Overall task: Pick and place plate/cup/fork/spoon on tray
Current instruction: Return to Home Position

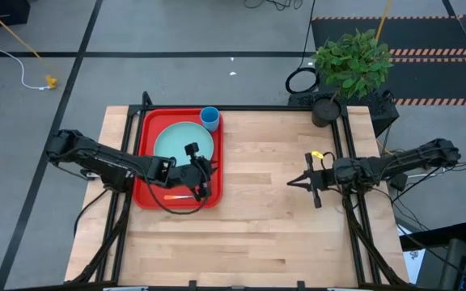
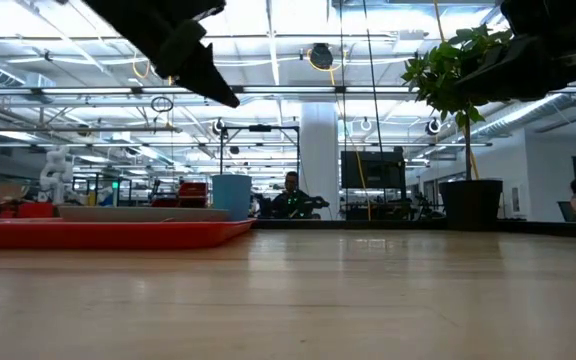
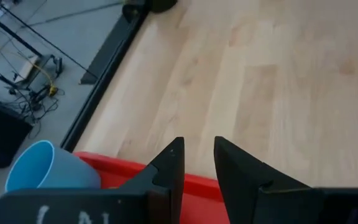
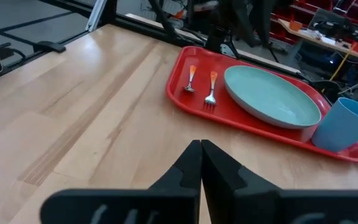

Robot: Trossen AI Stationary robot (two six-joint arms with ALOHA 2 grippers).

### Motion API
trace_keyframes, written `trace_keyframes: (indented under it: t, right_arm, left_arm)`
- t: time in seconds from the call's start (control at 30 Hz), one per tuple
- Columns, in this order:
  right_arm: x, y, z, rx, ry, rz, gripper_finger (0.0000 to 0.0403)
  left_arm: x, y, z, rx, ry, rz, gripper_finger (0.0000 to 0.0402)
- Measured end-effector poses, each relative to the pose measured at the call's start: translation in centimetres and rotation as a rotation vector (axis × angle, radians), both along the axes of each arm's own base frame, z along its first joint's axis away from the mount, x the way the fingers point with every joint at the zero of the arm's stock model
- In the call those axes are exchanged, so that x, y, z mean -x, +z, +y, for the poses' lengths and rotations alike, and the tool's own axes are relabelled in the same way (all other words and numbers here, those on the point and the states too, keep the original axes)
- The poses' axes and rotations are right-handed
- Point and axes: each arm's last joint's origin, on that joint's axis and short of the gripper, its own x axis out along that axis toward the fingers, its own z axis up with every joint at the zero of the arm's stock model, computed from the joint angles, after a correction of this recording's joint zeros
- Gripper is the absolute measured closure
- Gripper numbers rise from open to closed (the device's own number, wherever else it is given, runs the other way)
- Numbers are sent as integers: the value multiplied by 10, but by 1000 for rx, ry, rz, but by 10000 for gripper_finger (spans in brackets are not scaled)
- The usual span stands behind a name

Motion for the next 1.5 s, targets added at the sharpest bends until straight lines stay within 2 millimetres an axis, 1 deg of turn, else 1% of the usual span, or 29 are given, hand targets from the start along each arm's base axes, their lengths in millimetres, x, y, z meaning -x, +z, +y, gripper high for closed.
trace_keyframes:
  t: [0.1,0.17,0.3,0.47,0.67,0.87,1.1,1.3,1.43,1.5]
  right_arm:
    - [0,0,-1,-2,-3,0,403]
    - [0,-2,-1,-5,-3,-12,403]
    - [3,-17,-1,-10,-2,-61,403]
    - [7,-33,-3,-4,-9,-53,403]
    - [10,-38,-7,-14,-34,-56,403]
    - [11,-40,-9,-27,-27,-68,403]
    - [12,-38,-12,-54,-25,-99,403]
    - [13,-37,-13,-68,-9,-105,403]
    - [13,-37,-13,-69,-8,-101,403]
    - [13,-38,-13,-69,-8,-97,403]
  left_arm:
    - [12,-9,7,4,17,-15,312]
    - [19,-10,9,18,21,-76,312]
    - [37,-20,12,43,-3,-164,312]
    - [62,-33,16,55,-2,-222,312]
    - [85,-46,18,96,-69,-335,312]
    - [107,-61,20,114,-107,-391,312]
    - [126,-77,22,116,-161,-492,312]
    - [137,-89,22,109,-215,-537,312]
    - [137,-88,21,106,-264,-534,313]
    - [137,-88,20,97,-290,-532,323]
